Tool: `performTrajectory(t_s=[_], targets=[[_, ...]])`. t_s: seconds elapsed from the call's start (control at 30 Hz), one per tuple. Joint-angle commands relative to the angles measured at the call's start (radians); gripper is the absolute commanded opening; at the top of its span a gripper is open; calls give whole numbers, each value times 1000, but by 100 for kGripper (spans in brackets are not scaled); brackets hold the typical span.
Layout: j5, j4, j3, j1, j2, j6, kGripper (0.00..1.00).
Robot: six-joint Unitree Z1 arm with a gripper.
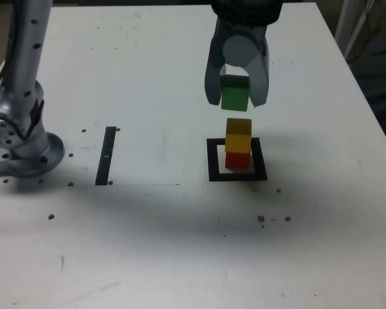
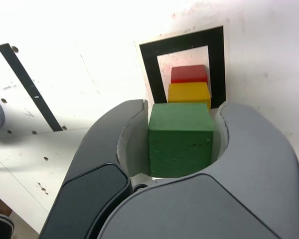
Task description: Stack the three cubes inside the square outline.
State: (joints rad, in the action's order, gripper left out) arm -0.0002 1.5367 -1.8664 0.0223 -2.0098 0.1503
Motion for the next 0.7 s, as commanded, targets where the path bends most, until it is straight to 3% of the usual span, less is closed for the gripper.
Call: performTrajectory(t_s=[0.0, 0.67], targets=[[-5, -6, 2, 4, -1, -3, 30], [-43, -46, 26, 15, -26, -3, 31]])
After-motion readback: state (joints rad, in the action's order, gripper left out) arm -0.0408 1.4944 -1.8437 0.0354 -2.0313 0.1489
